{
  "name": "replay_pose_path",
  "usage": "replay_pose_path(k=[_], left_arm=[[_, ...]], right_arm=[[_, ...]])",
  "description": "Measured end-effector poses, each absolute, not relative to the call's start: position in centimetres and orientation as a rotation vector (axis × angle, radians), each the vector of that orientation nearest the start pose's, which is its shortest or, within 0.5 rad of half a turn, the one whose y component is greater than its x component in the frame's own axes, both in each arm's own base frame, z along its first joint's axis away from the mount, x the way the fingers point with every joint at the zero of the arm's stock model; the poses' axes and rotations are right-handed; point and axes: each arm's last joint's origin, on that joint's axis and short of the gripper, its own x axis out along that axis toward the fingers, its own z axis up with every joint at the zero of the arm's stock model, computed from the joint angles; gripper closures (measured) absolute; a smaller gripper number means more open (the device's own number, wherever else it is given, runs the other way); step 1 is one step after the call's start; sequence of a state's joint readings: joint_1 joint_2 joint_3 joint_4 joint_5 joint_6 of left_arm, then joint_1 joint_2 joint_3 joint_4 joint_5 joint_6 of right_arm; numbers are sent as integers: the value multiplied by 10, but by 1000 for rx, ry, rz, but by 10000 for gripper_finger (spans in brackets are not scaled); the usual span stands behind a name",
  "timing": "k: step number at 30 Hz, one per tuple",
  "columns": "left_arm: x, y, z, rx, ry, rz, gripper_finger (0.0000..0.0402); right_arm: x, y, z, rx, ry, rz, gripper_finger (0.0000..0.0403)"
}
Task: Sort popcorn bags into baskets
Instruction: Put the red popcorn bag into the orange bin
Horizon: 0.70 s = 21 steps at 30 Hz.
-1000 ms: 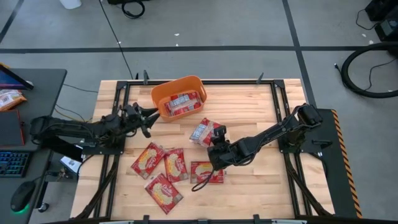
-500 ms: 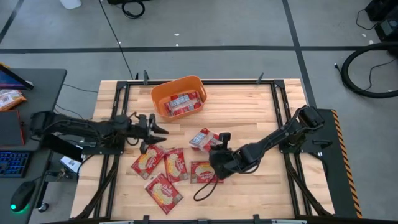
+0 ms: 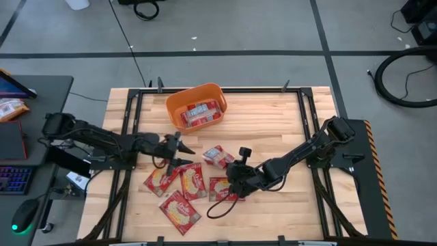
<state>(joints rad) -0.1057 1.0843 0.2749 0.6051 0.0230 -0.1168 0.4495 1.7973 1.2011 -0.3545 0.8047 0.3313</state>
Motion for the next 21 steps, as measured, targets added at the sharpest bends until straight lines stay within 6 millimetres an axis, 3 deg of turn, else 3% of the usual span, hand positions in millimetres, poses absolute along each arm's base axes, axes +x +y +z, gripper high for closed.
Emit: replay_pose_path(k=[8, 21], left_arm=[[233, -25, 186, 7, 275, -121, 144], [242, -24, 181, 61, 327, -77, 136]], right_arm=[[341, 147, 204, -200, 660, -420, 392], [345, 162, 213, -148, 544, -366, 392]])
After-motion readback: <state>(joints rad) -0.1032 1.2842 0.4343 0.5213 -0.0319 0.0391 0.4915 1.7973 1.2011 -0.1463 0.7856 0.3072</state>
